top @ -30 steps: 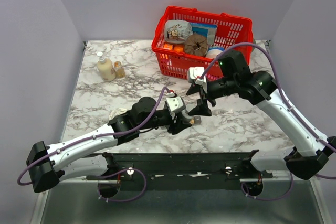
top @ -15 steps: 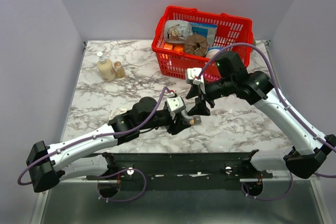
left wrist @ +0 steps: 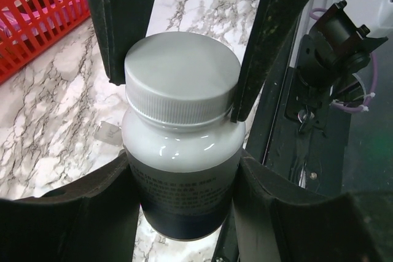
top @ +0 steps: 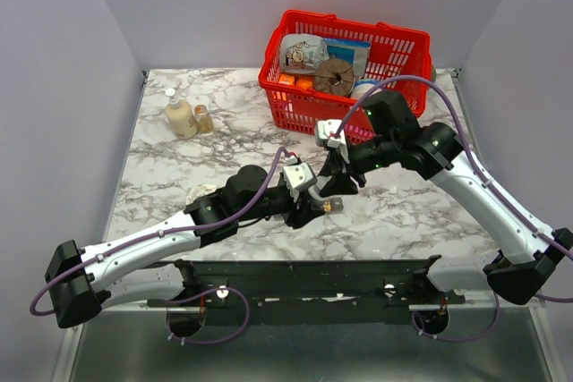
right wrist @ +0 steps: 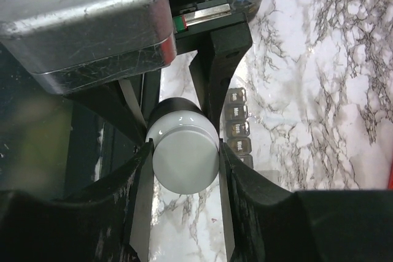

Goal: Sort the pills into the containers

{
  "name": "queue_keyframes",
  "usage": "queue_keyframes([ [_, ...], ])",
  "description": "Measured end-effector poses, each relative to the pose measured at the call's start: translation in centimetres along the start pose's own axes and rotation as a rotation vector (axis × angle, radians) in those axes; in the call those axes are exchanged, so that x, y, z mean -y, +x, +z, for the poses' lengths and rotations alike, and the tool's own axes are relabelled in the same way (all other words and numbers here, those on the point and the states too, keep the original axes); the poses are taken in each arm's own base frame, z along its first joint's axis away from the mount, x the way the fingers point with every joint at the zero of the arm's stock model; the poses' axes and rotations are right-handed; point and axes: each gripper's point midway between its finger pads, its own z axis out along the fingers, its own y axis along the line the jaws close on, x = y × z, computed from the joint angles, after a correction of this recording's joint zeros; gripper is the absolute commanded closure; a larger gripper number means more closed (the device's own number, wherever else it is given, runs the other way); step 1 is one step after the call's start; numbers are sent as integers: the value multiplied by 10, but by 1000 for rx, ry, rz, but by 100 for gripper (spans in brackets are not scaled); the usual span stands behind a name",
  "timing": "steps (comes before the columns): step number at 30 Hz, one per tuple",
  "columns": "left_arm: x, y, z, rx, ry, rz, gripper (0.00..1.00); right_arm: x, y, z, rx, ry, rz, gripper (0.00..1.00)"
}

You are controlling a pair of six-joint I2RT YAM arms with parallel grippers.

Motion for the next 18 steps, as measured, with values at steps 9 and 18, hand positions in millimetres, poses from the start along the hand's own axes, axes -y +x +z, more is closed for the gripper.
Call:
queue_keyframes([
  [9,14,-4,-17,21,82,104,100,-24,-12,-1,75,-143,-98,81],
  [18,26,-11,-28,52,138,158,100,-42,-24,-8,126,-223,-148,81],
])
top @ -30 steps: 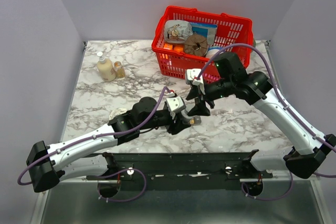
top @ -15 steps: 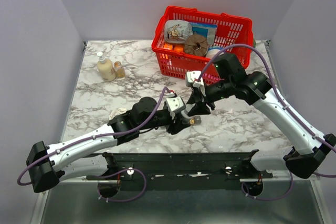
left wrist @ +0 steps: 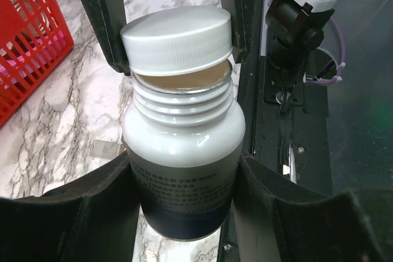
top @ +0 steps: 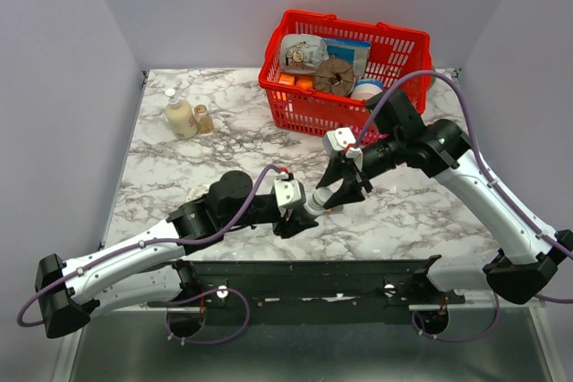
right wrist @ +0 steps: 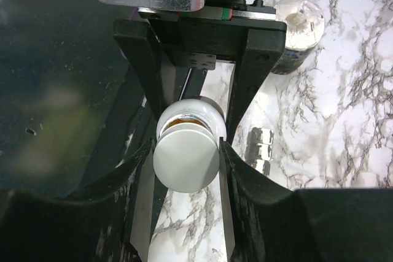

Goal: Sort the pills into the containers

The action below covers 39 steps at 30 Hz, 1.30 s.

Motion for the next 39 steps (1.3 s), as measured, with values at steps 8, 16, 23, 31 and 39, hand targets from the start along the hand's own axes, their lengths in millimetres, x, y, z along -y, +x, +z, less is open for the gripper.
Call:
queue_keyframes([
  [8,-1,8,7,-30,2,-29,100,-1,2,1,-2,-4,6,80],
  [16,0,13,10,-47,5,-76,100,-1,6,5,-1,-15,11,79],
  [23,1,14,9,-50,9,-106,100,4,11,7,-5,0,-3,78],
  [31,0,9,6,-34,5,-124,100,6,11,4,-19,32,-27,76],
  [39,2,9,5,-29,17,-138,100,6,12,5,-20,34,-28,74],
])
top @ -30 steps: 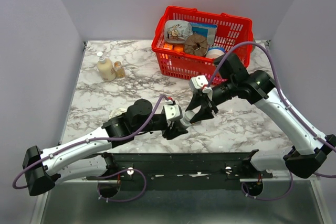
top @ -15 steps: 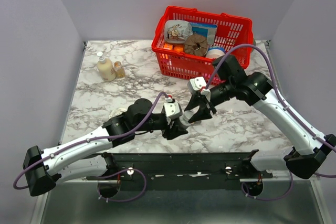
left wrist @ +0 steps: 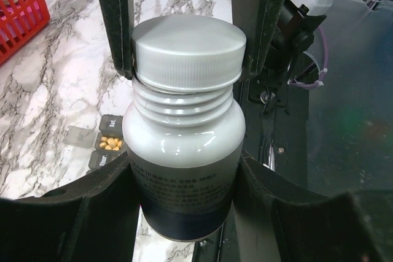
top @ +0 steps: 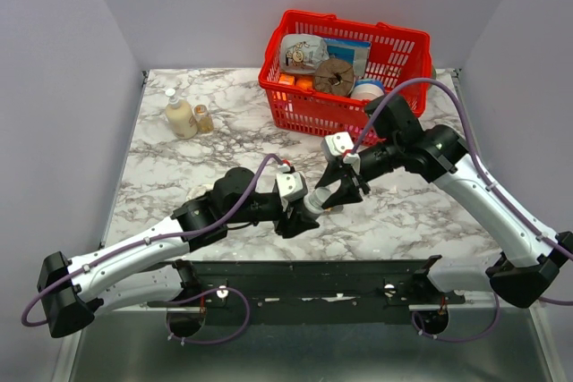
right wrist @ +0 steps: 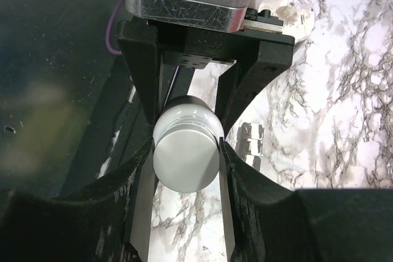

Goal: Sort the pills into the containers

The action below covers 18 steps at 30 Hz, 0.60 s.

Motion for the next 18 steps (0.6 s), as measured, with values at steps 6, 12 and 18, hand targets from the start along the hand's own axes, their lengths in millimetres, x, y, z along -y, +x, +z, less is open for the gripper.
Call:
queue_keyframes([
  [6,2,1,0,-4,12,-9,100,-2,-1,2,13,-20,15,73],
  [12,3,5,2,-16,20,-20,100,-1,-1,6,27,-43,33,71],
  [18,3,6,2,-18,24,-23,100,-1,-1,8,32,-51,38,71],
])
